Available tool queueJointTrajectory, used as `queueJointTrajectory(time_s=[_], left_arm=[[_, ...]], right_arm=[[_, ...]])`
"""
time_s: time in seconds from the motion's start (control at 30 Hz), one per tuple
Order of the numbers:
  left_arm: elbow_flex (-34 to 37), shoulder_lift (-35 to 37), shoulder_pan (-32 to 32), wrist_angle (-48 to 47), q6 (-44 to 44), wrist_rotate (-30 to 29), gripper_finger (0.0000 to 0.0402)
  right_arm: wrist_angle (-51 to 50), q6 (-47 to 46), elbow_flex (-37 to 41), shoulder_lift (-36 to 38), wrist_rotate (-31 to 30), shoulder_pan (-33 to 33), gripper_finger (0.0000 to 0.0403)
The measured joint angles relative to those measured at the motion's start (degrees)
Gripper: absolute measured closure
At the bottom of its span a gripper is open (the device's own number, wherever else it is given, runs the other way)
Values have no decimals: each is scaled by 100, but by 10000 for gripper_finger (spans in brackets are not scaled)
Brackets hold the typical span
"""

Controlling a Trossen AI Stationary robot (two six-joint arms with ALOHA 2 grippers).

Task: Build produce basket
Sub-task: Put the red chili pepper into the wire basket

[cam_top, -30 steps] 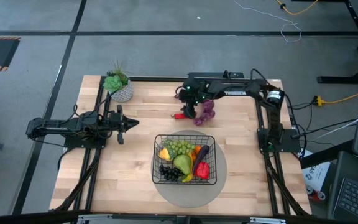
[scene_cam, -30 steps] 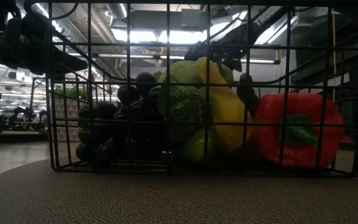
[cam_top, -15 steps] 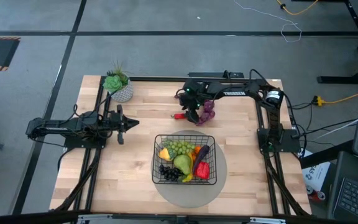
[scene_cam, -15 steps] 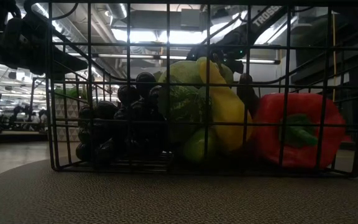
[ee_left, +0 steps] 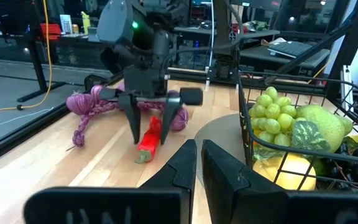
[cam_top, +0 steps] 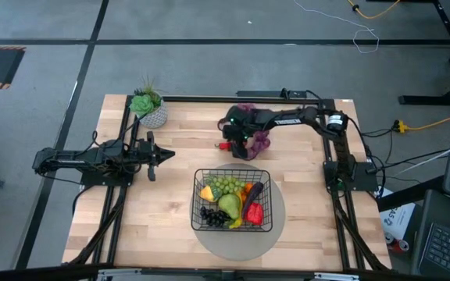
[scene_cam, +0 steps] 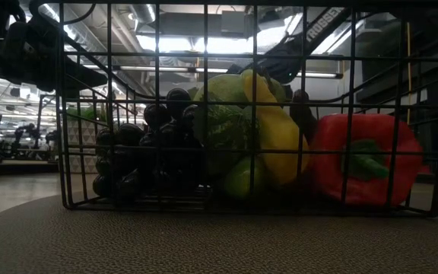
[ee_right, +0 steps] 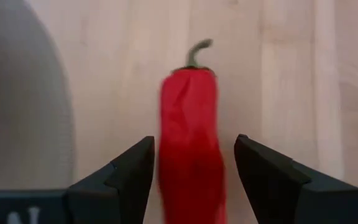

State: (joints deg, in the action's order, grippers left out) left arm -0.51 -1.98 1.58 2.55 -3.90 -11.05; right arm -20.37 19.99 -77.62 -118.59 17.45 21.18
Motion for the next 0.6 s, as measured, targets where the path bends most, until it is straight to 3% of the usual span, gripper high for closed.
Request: queueJointTrajectory(time_s=[0.2, 0.33, 0.6], left_arm=[[0, 0, 0, 0, 0, 0, 382], [0, 0, 0, 0, 0, -1, 382], [0, 0, 0, 0, 0, -2, 382]], right_arm=[[510, -24, 0, -193, -819, -62, 182], [648, -52, 0, -196, -1031, -60, 196], [699, -422, -11, -194, -1031, -62, 321]])
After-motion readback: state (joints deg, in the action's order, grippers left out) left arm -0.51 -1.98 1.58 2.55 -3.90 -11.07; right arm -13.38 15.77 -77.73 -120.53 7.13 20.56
